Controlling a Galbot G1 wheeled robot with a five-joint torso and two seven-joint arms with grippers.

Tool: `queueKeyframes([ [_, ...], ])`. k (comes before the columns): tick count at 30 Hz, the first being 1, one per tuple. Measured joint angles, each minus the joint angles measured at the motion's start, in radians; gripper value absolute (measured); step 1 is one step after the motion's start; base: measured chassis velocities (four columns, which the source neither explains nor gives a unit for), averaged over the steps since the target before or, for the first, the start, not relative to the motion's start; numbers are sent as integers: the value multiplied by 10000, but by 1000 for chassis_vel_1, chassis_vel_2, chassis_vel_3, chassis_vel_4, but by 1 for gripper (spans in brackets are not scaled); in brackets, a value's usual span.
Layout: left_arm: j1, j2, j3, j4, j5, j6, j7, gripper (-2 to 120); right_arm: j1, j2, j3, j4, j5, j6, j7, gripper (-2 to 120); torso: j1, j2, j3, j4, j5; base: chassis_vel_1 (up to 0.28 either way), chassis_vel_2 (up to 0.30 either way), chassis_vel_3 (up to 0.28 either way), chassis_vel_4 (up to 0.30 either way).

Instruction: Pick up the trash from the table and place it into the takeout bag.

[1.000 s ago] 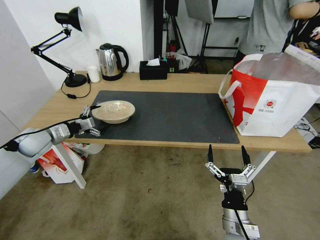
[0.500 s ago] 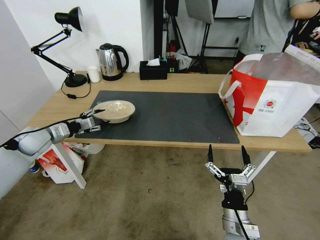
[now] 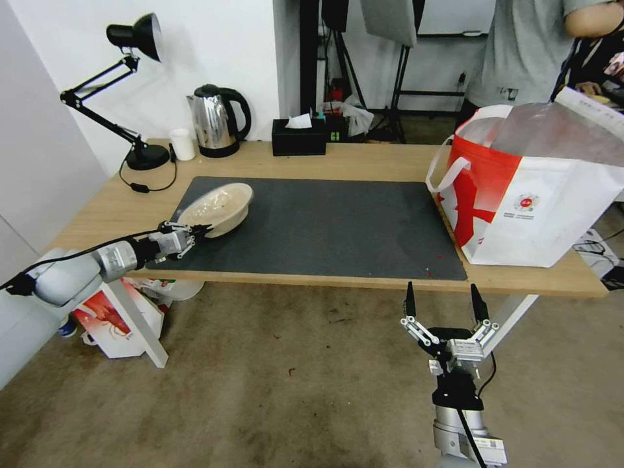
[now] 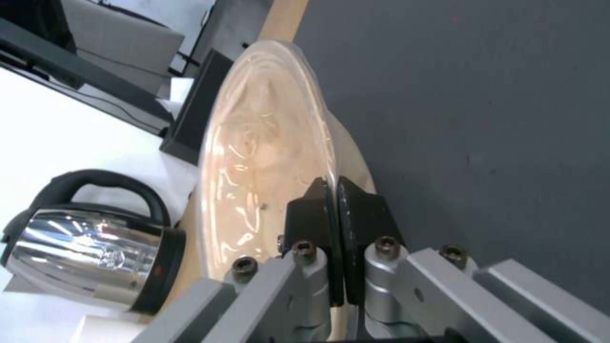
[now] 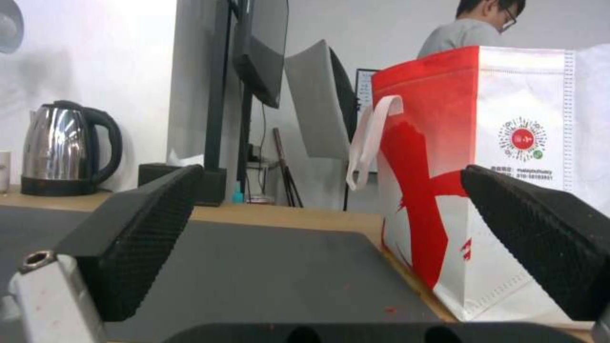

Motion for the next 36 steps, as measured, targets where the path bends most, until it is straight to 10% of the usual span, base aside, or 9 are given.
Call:
queueKeyframes([
  [20,557,552,-1225,-1047,-1049,-597,1099,0,0,-1,0,1,0,0,0,100,0,0,0,1,-1,0,0,0,0],
  [36,-3002,1209,974,-1395,-1868,-166,971,0,1,0,0,0,-1,0,0,100,0,0,0,-3,3,0,0,0,0],
])
